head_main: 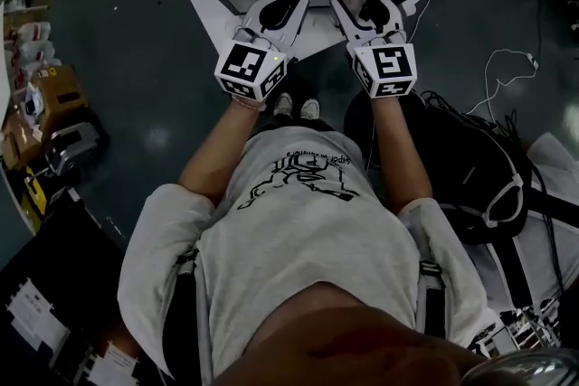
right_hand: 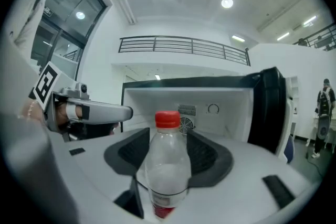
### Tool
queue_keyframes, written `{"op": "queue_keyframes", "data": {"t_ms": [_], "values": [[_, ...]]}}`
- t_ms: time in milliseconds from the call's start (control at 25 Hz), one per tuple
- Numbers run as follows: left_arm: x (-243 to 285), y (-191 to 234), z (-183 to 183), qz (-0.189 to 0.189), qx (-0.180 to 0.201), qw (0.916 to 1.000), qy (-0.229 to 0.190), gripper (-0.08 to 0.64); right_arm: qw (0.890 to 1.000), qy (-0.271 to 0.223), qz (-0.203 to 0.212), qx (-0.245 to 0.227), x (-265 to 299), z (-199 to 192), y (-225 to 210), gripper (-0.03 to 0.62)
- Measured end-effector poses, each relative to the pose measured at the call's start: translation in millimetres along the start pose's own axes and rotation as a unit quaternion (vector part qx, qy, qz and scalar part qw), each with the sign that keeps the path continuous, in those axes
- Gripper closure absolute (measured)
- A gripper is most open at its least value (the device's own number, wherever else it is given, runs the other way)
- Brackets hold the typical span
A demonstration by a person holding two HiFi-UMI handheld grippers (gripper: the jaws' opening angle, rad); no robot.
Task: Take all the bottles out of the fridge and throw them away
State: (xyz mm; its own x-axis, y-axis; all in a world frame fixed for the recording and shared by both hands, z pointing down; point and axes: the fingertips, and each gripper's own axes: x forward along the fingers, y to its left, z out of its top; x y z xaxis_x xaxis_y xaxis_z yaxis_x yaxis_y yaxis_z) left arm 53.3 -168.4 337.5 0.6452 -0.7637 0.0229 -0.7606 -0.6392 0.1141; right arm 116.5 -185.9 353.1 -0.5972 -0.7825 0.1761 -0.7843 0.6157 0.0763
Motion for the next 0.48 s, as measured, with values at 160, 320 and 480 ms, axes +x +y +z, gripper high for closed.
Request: {"op": "queue_keyframes", "data": {"t_ms": [160,320,480], "values": [[-9,-13,14,-0.011,0.004,0.9999,-0.006,0.551,1.000,-0.004,0.003,-0.007,-15,16,10,0.368],[-21,-25,25,-0.013,0.003,0.9998,-0.013,0.551,1.000,-0.013,0.004,-0.009,-35,29,19,0.368],[-35,-35,35,-0.012,0.007,0.9998,-0.017,0.551,1.000,-0.021,0.003,-0.007,-54,39,28,0.368]]}}
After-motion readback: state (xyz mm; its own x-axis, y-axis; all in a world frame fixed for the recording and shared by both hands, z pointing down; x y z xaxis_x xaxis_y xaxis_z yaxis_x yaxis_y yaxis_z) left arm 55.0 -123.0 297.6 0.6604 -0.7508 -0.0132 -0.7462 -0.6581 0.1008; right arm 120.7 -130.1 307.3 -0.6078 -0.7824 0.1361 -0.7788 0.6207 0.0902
